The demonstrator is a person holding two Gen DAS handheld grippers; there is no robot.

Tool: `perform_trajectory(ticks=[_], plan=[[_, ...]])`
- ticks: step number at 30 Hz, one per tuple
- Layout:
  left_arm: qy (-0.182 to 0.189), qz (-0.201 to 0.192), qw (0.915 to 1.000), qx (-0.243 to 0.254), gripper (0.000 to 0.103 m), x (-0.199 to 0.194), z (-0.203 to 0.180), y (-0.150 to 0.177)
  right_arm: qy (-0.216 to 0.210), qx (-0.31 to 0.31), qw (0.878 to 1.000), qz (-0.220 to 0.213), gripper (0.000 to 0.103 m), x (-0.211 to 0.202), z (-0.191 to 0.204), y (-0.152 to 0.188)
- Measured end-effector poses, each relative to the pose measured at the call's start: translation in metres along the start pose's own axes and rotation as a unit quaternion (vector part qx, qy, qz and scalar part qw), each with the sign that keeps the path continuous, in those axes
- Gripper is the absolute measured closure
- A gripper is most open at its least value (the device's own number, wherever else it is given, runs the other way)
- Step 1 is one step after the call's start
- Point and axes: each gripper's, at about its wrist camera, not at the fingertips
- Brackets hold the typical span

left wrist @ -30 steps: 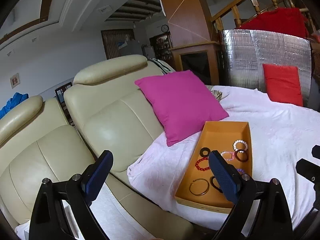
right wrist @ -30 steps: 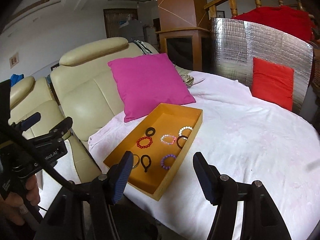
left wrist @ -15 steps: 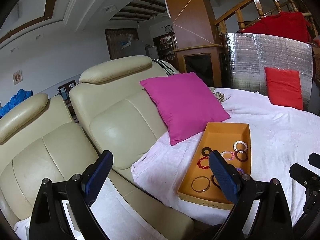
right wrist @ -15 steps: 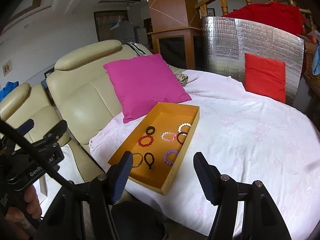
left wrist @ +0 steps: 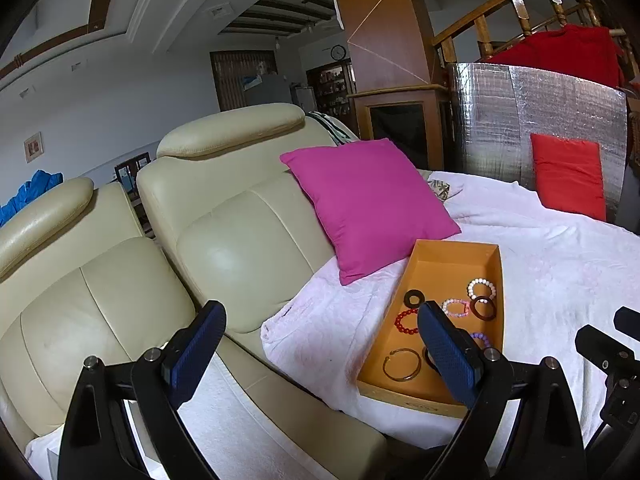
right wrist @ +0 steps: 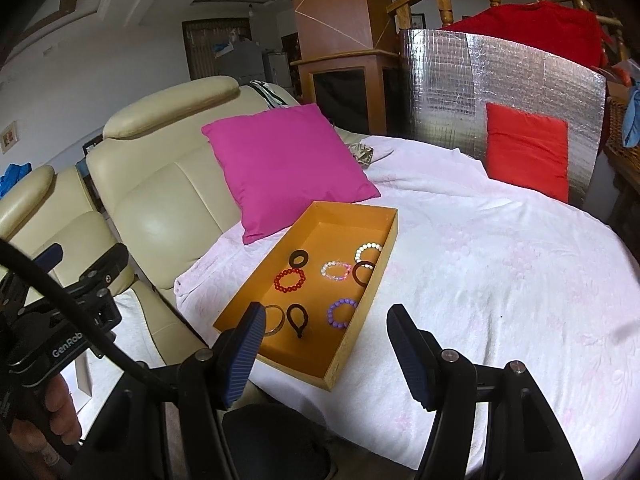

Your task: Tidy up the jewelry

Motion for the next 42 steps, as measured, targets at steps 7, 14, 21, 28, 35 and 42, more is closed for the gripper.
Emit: perform_trajectory(ticks=[7, 14, 21, 28, 35, 42], plan=[[0.001, 0.004, 1.0000, -0.003, 0.007, 0.004, 0.003, 0.001, 0.001, 0.000, 1.000, 0.004, 0.036, 0.004, 0.003, 0.000], [0.000, 0.005, 1.0000, -0.006, 0.007, 0.006, 0.006, 0.001, 0.001, 0.002, 1.000, 0.004, 0.036, 0.005, 0.003, -0.001], [0.003, 0.005, 1.0000, -0.007, 0.007, 0.007, 0.009, 0.001, 0.001, 0.004, 1.000, 0.007, 0.036, 0.008, 0.004, 0.000], [0.002, 0.006, 0.9999, -0.013, 0.007, 0.008, 0.015, 0.001, 0.003, 0.003, 1.000, 0.009, 0.036, 0.011, 0.008, 0.000], [0.003, 0.007, 0.9998, -0.016, 0.007, 0.010, 0.020, 0.002, 0.004, 0.000, 1.000, 0.012, 0.036, 0.015, 0.013, 0.001], [0.007, 0.010, 0.9998, -0.019, 0.007, 0.014, 0.024, 0.003, 0.005, -0.002, 1.000, 0.016, 0.036, 0.018, 0.015, 0.002]])
Point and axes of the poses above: each gripper's, at about its wrist camera, not at the fingertips, and x roughly the way its jaws point, z to its left, y to its underside, and after that the axes turned 1 degree about -x, right-handed
